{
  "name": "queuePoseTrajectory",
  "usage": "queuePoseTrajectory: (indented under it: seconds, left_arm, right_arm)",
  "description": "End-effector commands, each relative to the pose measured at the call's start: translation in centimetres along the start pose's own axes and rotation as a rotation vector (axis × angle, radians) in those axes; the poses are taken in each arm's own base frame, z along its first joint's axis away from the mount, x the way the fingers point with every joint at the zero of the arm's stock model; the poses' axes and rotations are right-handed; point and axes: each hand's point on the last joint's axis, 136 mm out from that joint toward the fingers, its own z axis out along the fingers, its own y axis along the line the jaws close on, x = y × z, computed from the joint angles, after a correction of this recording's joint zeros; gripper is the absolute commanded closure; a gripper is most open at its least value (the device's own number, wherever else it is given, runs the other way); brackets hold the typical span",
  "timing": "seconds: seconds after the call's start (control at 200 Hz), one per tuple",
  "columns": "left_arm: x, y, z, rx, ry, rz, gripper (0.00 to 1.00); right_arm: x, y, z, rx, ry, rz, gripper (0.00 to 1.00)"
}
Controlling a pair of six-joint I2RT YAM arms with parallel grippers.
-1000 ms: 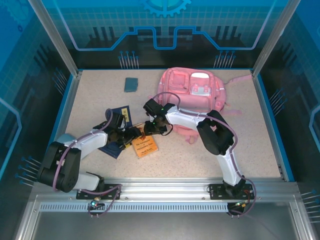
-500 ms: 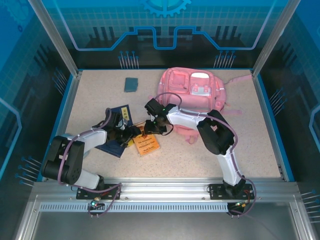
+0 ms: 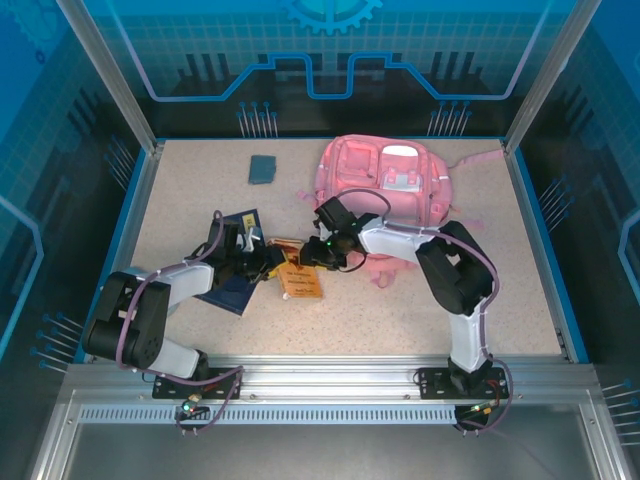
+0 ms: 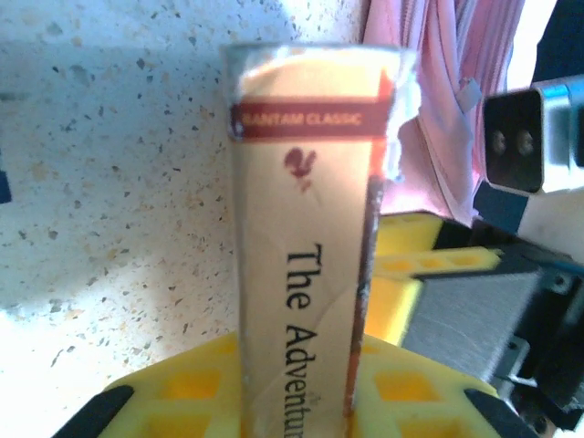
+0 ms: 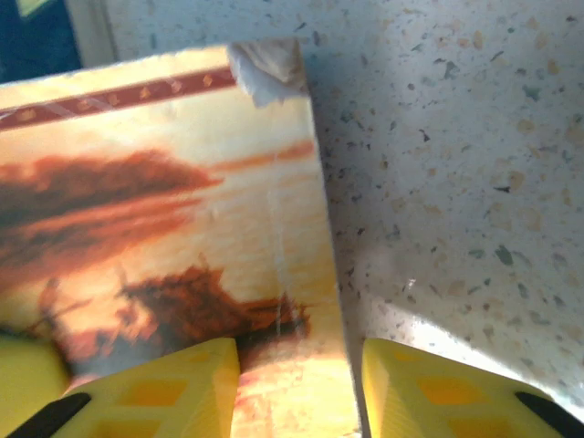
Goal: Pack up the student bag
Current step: Pick up the book at the center of the table, then pass the book.
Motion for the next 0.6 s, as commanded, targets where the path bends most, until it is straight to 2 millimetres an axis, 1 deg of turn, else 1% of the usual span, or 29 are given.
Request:
queuePoseTrajectory:
  seconds: [0.0, 0.1, 0.16, 0.235, 0.35, 0.435, 0.535, 0.545, 0.56, 0.595]
  left_arm:
    - [-1.1, -3.4, -0.9, 0.074, -0.051, 0.069, 0.84]
    - [-1.9, -5.3, -2.2, 0.101, -0.112, 0.106, 0.86]
    - [-2.4, -6.9, -3.3, 0.127, -0.160, 0.129, 0.87]
    - [-3.0, -9.2, -4.9, 0.169, -0.224, 0.159, 0.87]
    - [-4.1, -12.4, -7.1, 0.235, -0.317, 0.172, 0.86]
    - [-4.9, -14.8, -8.4, 0.308, -0.367, 0.161, 0.86]
    - [-5.8, -17.3, -9.5, 0.396, -0.402, 0.139, 0.86]
    - [-5.8, -17.5, -9.6, 0.404, -0.403, 0.137, 0.86]
    - [-6.0, -17.9, -9.7, 0.416, -0.406, 0.133, 0.86]
    - [-6.2, -18.7, -10.0, 0.442, -0.414, 0.128, 0.86]
  right_arm:
    - [-0.7, 1.6, -3.4, -0.077, -0.061, 0.000, 0.51]
    - [-1.7, 1.8, -6.0, -0.139, -0.139, 0.034, 0.39]
    - [-2.4, 2.2, -7.7, -0.203, -0.184, 0.062, 0.31]
    - [-3.1, 2.9, -9.8, -0.307, -0.250, 0.107, 0.19]
    - [-3.9, 3.8, -12.5, -0.446, -0.326, 0.160, 0.09]
    - [-4.2, 4.5, -14.1, -0.516, -0.353, 0.187, 0.04]
    - [-5.0, 6.1, -16.4, -0.622, -0.400, 0.204, 0.01]
    - [-4.8, 5.7, -16.0, -0.620, -0.395, 0.219, 0.01]
    - [-4.8, 5.6, -16.0, -0.629, -0.396, 0.229, 0.00]
    - [-5.0, 6.0, -16.6, -0.667, -0.406, 0.241, 0.00]
